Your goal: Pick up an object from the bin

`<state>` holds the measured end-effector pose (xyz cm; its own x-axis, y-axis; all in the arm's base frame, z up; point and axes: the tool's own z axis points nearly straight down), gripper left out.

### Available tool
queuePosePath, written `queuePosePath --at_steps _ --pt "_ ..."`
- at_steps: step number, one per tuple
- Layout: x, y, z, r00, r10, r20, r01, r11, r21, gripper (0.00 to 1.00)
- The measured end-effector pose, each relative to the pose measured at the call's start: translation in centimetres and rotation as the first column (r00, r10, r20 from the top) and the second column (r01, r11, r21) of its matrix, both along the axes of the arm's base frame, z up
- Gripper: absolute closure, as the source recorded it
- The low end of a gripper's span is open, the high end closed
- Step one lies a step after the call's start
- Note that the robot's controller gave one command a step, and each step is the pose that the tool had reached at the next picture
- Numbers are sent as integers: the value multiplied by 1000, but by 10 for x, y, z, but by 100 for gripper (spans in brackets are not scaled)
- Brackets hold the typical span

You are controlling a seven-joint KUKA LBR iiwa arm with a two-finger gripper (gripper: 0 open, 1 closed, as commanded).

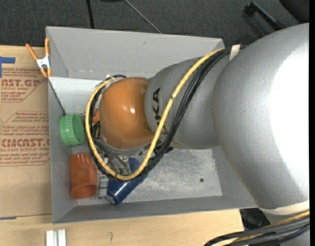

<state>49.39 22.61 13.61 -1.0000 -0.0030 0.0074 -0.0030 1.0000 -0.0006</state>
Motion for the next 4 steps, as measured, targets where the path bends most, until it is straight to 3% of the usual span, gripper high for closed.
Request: queuePosePath --at_steps 1,2,3,4 --pt "2 -1 5 1000 -2 7 2 1000 2 0" --pt "2 -21 -17 974 226 11 -226 974 3 0" --pt "20 -46 -60 939 343 11 -343 939 3 100" --pt "20 -46 -60 939 343 11 -343 939 3 100"
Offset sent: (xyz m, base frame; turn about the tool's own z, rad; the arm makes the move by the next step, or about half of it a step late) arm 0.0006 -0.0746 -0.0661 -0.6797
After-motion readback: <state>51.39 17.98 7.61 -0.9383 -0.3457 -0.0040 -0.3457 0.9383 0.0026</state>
